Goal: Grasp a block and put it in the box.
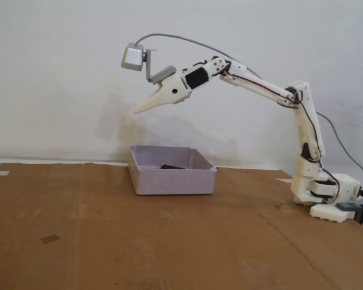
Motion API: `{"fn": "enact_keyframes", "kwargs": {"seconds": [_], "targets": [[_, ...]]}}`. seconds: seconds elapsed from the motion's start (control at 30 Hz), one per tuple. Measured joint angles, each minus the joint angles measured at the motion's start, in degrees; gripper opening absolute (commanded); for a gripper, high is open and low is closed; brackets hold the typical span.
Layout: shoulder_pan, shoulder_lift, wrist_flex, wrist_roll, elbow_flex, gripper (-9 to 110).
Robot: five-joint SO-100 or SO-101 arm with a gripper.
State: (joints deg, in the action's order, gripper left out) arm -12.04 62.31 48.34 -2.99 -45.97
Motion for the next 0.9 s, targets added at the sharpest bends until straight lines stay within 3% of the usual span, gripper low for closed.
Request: {"fn": "enact_keyframes", "kwargs": {"seconds": [0.57, 0.9], "targets": [[0.62, 3.08, 0.0, 0.0, -0.79, 0], [0.79, 22.5, 0.0, 0.0, -21.09, 0]]}}
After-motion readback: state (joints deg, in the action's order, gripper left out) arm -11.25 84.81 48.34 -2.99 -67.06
